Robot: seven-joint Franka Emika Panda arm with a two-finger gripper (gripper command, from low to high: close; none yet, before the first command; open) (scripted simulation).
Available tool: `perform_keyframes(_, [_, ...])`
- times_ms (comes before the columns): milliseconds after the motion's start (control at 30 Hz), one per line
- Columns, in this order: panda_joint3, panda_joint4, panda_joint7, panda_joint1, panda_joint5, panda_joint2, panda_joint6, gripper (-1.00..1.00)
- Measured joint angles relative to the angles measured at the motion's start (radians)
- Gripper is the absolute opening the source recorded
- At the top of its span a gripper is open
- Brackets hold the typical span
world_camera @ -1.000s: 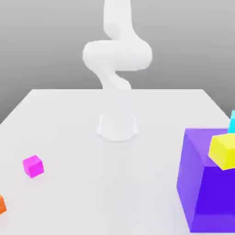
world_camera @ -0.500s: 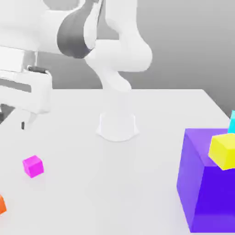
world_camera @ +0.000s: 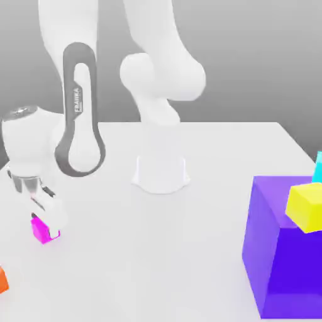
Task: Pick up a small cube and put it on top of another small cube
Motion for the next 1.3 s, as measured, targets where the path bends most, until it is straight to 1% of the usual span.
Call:
perform_keyframes(100, [0.000, 0.000, 0.002, 0.000, -0.002, 0.000, -0.001, -1.00])
perform_keyframes(133, [0.014, 0.003, -0.003, -0.013, 0.004, 0.012, 0.009, -1.00])
perform_keyframes(200, [-0.018, -0.006, 0.018, 0.013, -0.022, -0.023, -0.019, -1.00])
perform_keyframes(333, [-0.122, -0.037, 0.124, 0.084, -0.162, -0.158, -0.120, -1.00])
perform_keyframes(400, [-0.135, -0.041, 0.188, 0.104, -0.236, -0.225, -0.179, -1.00])
perform_keyframes(500, [-0.074, 0.010, 0.285, 0.226, -0.275, -0.286, -0.283, -1.00])
perform_keyframes(667, [0.031, 0.120, 0.430, 0.433, -0.279, -0.367, -0.462, -1.00])
perform_keyframes(867, [0.186, 0.248, 0.582, 0.619, -0.257, -0.451, -0.667, -1.00])
perform_keyframes(1167, [0.447, 0.391, 0.759, 0.852, -0.201, -0.561, -0.920, -1.00])
perform_keyframes(1233, [0.516, 0.408, 0.810, 0.903, -0.201, -0.545, -0.925, -1.00])
perform_keyframes(1300, [0.549, 0.378, 0.836, 0.921, -0.209, -0.512, -0.865, -1.00])
